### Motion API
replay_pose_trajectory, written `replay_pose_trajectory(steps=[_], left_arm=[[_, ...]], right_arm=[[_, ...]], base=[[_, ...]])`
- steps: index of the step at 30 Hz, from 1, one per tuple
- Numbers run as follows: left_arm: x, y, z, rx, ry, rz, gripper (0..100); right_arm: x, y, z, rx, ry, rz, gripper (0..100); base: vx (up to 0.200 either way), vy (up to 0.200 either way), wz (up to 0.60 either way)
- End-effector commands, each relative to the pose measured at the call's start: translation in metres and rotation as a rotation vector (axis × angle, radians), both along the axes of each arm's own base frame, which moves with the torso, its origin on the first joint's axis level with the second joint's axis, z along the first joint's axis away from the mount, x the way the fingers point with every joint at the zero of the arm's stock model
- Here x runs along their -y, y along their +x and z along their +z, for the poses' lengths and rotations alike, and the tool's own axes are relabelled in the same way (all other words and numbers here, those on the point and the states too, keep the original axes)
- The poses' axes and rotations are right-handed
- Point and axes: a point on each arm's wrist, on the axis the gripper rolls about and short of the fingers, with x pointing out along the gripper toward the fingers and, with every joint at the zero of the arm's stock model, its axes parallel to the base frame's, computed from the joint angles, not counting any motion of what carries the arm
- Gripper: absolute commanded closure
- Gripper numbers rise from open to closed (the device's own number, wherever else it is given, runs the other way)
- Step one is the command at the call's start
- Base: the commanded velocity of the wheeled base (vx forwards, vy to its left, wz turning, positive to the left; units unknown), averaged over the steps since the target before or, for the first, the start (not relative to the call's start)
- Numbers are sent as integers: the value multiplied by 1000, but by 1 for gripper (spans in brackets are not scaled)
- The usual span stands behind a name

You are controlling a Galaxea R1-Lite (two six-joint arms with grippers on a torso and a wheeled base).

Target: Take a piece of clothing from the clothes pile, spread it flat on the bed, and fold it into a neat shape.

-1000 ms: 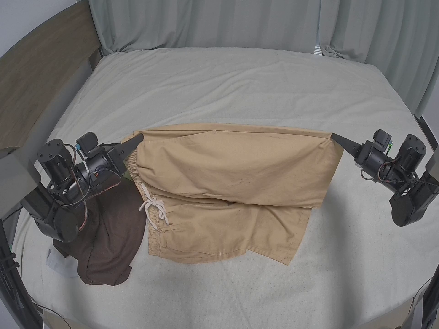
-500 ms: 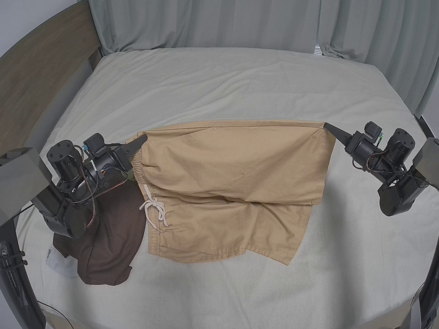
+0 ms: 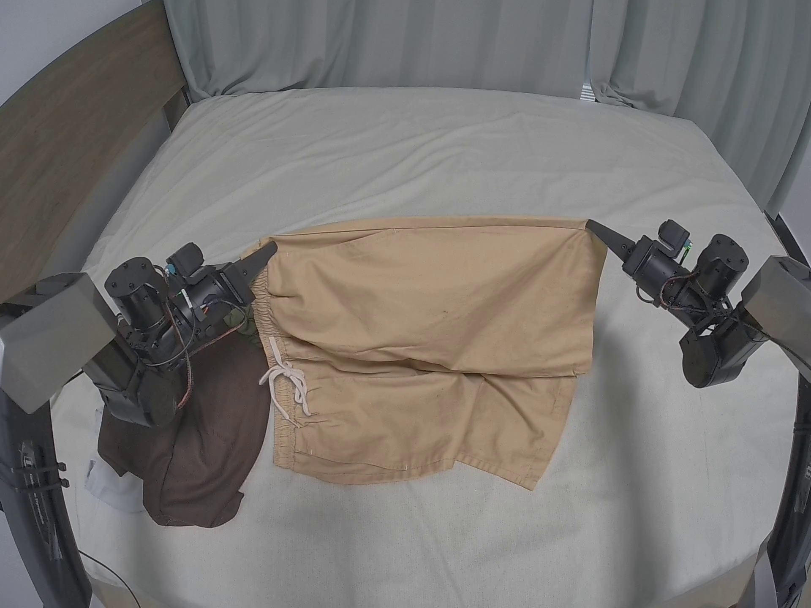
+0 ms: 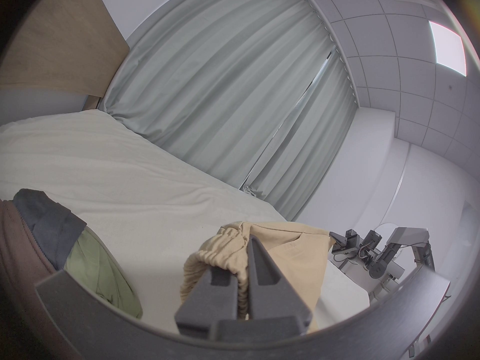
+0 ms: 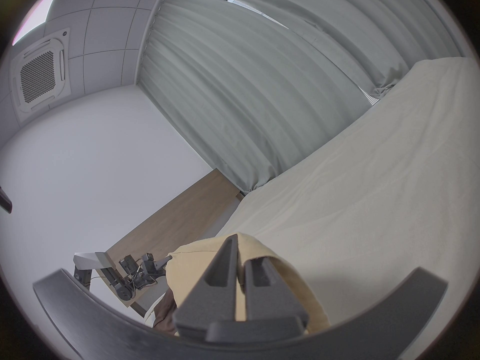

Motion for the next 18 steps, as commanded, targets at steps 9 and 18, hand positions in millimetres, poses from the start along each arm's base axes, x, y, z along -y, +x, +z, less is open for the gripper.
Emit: replay_pose_trajectory(steps=[9, 18], left_arm=[[3, 25, -19, -15, -48, 22, 100], [4, 37, -19, -7, -98, 24, 100]], right_arm=[[3, 33, -9, -12, 4, -9, 100], [4, 64, -26, -31, 2, -11, 100]], base=[[0, 0, 0], [0, 0, 0]])
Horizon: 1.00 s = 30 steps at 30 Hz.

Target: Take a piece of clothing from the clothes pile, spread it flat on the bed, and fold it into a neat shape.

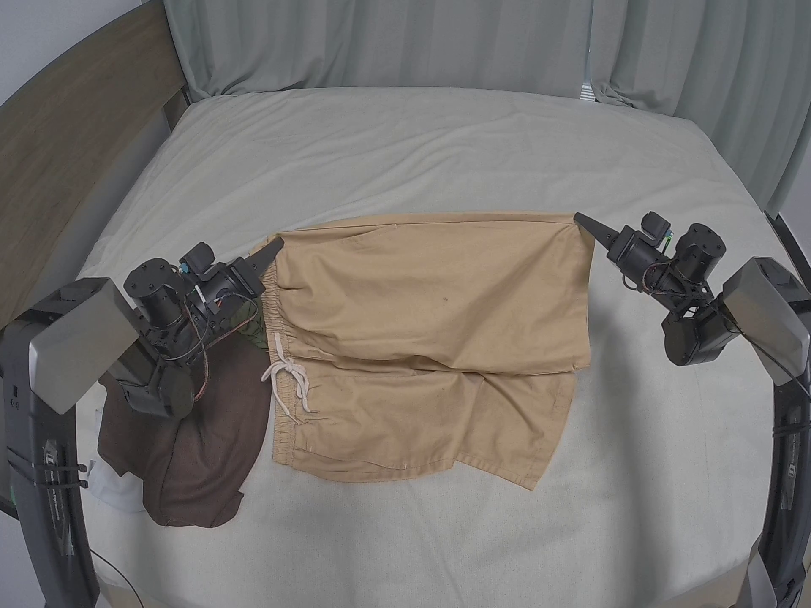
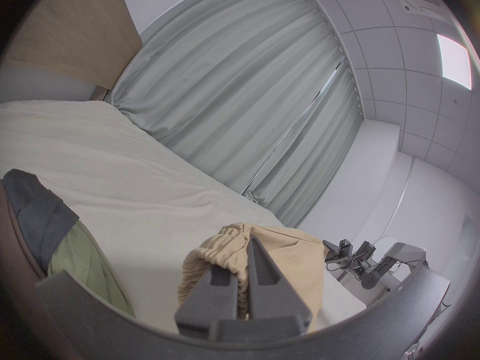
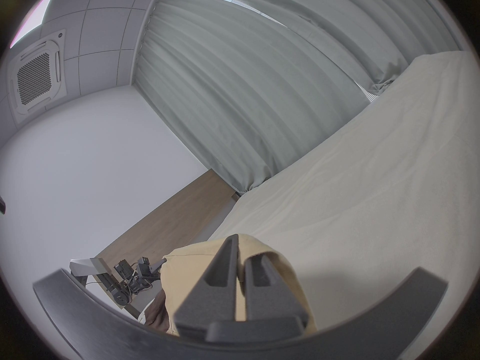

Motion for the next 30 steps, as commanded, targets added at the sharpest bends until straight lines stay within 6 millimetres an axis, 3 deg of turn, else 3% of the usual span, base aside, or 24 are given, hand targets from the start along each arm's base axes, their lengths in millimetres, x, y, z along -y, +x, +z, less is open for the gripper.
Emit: replay_pose_trajectory(steps=[1, 29, 30], left_arm=[[1, 9, -3, 5, -25, 7, 100], [0, 30, -21, -2, -67, -1, 100], [0, 30, -21, -2, -67, -1, 0]], right_arm=[[0, 18, -14, -17, -1, 0, 100], [-6, 52, -14, -20, -3, 6, 100], [-5, 53, -14, -18, -3, 5, 100]], base=[[0, 0, 0], [0, 0, 0], [0, 0, 0]])
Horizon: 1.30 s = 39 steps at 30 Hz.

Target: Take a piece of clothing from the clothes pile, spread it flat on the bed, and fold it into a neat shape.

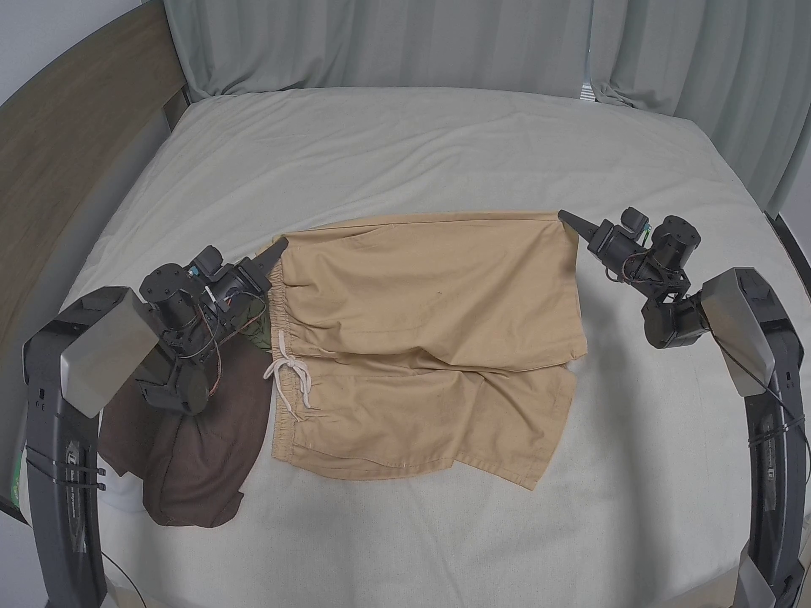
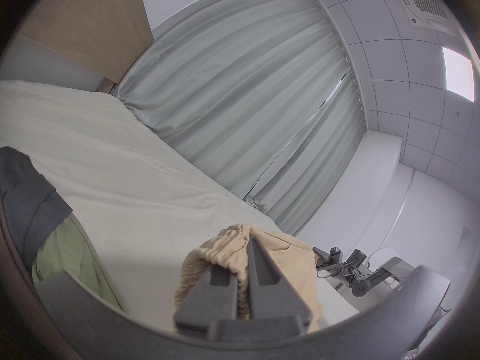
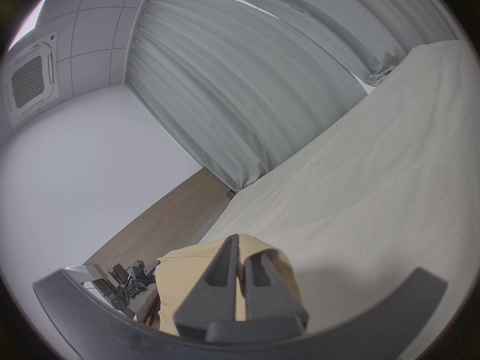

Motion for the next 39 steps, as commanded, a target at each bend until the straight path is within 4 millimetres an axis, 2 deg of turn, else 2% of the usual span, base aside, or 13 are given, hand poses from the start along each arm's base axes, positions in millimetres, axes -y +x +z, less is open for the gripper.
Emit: replay_pose_trajectory(steps=[1, 2, 3, 6, 11, 15, 17, 19, 25, 35, 39], left_arm=[[-1, 2, -4, -3, 2, 2, 0], [-1, 2, -4, -3, 2, 2, 0], [-1, 3, -4, 0, 1, 2, 0], [2, 4, -4, 1, -1, -4, 0], [4, 3, -3, -26, -46, -25, 0], [4, 1, -7, -57, -58, -26, 0], [2, -3, -12, -93, -56, -17, 0], [-2, -7, -8, -104, -56, -9, 0], [-10, -33, 10, -148, -50, 6, 0], [-26, -68, 33, -159, -34, 35, 0], [-27, -89, 41, -165, -6, 29, 0]], right_arm=[[-1, 3, 0, 9, -1, 1, 100], [-1, 4, 0, 10, -1, 1, 100], [0, 4, 1, 9, 0, 0, 0], [-1, 6, 5, 16, 2, -1, 0], [1, 7, 0, -2, 2, -20, 0], [1, -3, -4, -37, -15, -25, 0], [0, -18, 0, -57, -45, -29, 0], [-1, -26, 1, -68, -63, -31, 0], [-1, -58, 14, -82, -81, -32, 0], [-1, -113, 21, -114, -83, -27, 0], [0, -137, 20, -155, -85, -27, 0]], base=[[0, 0, 0], [0, 0, 0], [0, 0, 0], [0, 0, 0], [0, 0, 0], [0, 0, 0], [0, 0, 0], [0, 0, 0], [0, 0, 0], [0, 0, 0], [0, 0, 0]])
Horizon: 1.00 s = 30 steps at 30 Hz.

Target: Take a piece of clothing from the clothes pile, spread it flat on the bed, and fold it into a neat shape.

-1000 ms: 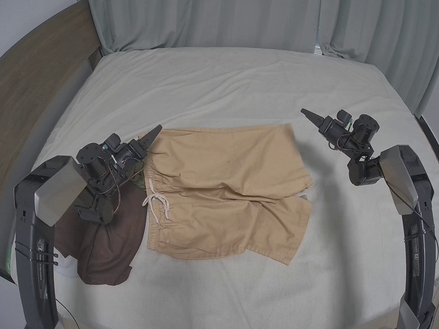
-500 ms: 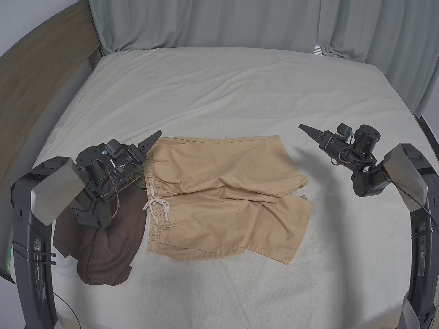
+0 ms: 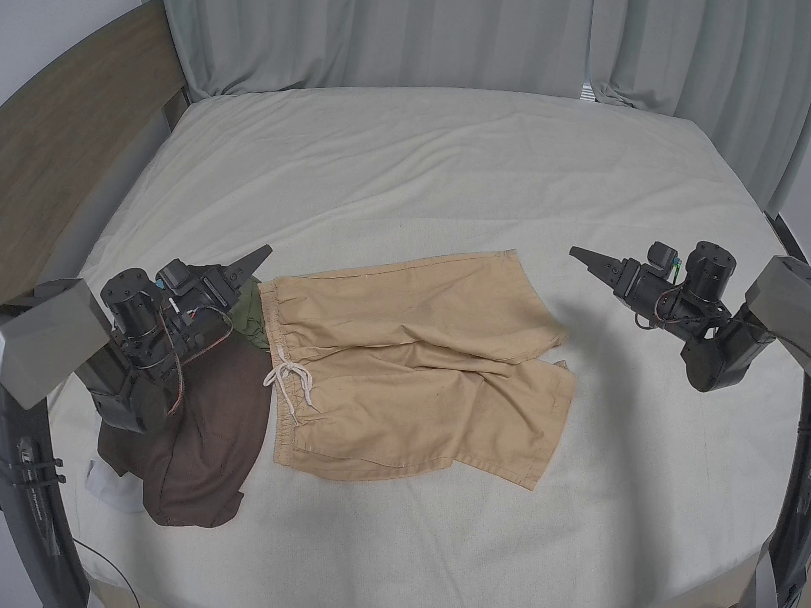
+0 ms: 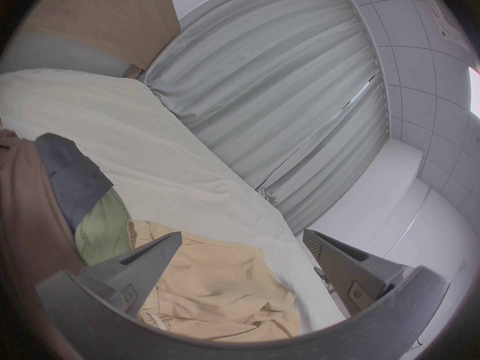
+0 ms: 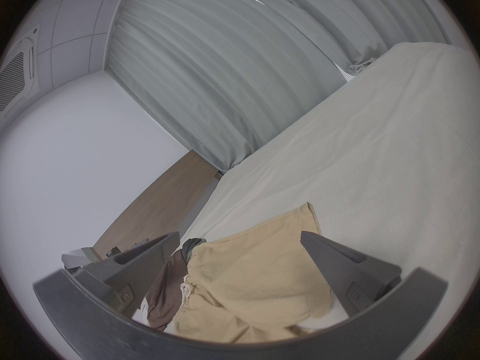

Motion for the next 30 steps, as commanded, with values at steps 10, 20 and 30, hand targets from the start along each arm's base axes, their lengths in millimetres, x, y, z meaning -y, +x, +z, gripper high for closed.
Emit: replay_pose_trajectory(steps=[10, 20, 30], left_arm=[[-16, -77, 26, -16, 79, -177, 0], [-14, -84, 7, -8, 198, -217, 0], [-9, -79, -22, -29, 286, -223, 0]], right_arm=[[-4, -75, -6, -21, -1, 17, 0], [-6, -74, -40, -111, -15, -63, 0], [-3, -68, -74, -198, -23, -73, 0]], base=[[0, 0, 0], [0, 0, 0], [0, 0, 0]])
